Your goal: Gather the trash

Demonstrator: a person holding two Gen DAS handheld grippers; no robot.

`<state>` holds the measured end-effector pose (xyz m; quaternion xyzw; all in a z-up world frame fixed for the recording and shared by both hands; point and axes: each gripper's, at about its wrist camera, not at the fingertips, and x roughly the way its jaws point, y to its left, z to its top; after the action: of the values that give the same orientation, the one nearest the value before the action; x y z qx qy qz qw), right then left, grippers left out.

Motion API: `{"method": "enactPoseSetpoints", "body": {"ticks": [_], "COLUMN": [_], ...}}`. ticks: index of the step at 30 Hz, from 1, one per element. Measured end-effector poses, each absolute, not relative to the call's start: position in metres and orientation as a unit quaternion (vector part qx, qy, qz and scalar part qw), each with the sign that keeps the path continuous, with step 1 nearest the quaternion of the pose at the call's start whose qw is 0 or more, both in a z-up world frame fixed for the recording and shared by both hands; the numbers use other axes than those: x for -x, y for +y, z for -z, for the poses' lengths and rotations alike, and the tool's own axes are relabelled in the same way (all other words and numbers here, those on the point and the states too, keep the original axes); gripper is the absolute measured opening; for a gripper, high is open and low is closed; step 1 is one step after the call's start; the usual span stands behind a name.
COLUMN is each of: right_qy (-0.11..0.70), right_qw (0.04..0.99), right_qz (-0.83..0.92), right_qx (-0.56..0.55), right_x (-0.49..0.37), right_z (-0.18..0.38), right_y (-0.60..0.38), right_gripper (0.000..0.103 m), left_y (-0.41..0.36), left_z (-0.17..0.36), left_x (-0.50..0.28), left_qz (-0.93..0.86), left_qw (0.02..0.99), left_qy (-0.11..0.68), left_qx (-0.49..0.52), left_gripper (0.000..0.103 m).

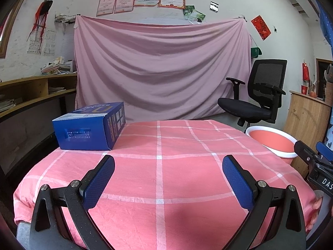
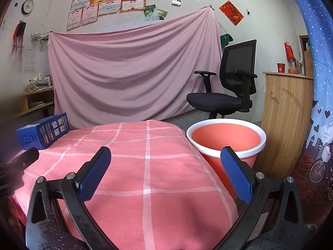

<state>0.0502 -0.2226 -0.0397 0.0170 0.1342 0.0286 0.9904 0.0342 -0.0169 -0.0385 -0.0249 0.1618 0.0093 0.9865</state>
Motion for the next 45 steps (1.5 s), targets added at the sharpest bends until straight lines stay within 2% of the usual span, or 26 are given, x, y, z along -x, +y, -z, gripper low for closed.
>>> {"method": "enactPoseSetpoints", "body": {"ticks": [45], "right_qy": [0.139], "right_qw": [0.989], "right_qz": [-0.034], "right_qx": [-0.02], "right_x": [-0.0515], "right_z": [0.0414], "right_y": [-0.2222], "right_gripper": [0.103], "left_y": [-0.0184], "left_z": [0.0387], "left_x": [-0.0335], "left_qz": [-0.01], "left_qw": [0.986], "left_qy": [0.162], "left_qx": [0.024], "left_gripper": [0.101]}}
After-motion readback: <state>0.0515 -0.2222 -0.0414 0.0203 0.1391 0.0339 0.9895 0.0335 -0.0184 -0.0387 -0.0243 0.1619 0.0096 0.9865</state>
